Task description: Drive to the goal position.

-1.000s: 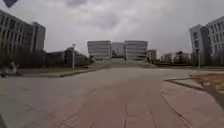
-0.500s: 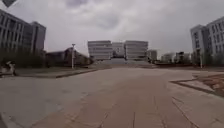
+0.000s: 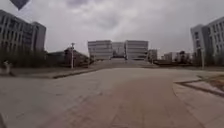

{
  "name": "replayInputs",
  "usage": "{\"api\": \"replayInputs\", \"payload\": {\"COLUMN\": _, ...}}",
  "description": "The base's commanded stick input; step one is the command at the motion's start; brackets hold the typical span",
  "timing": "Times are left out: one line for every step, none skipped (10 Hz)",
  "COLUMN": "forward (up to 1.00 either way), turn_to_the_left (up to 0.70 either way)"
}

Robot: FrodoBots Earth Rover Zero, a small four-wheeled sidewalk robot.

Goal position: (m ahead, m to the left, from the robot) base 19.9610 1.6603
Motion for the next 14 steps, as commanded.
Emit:
{"api": "replayInputs", "payload": {"forward": 0.70, "turn_to_the_left": -0.02}}
{"api": "replayInputs", "payload": {"forward": 0.70, "turn_to_the_left": -0.17}}
{"api": "replayInputs", "payload": {"forward": 0.70, "turn_to_the_left": -0.15}}
{"api": "replayInputs", "payload": {"forward": 0.70, "turn_to_the_left": -0.06}}
{"api": "replayInputs", "payload": {"forward": 0.70, "turn_to_the_left": -0.03}}
{"api": "replayInputs", "payload": {"forward": 0.70, "turn_to_the_left": -0.01}}
{"api": "replayInputs", "payload": {"forward": 0.70, "turn_to_the_left": -0.01}}
{"api": "replayInputs", "payload": {"forward": 0.70, "turn_to_the_left": -0.01}}
{"api": "replayInputs", "payload": {"forward": 0.70, "turn_to_the_left": -0.01}}
{"api": "replayInputs", "payload": {"forward": 0.70, "turn_to_the_left": -0.01}}
{"api": "replayInputs", "payload": {"forward": 0.70, "turn_to_the_left": -0.01}}
{"api": "replayInputs", "payload": {"forward": 0.70, "turn_to_the_left": -0.01}}
{"api": "replayInputs", "payload": {"forward": 0.70, "turn_to_the_left": -0.01}}
{"api": "replayInputs", "payload": {"forward": 0.70, "turn_to_the_left": -0.01}}
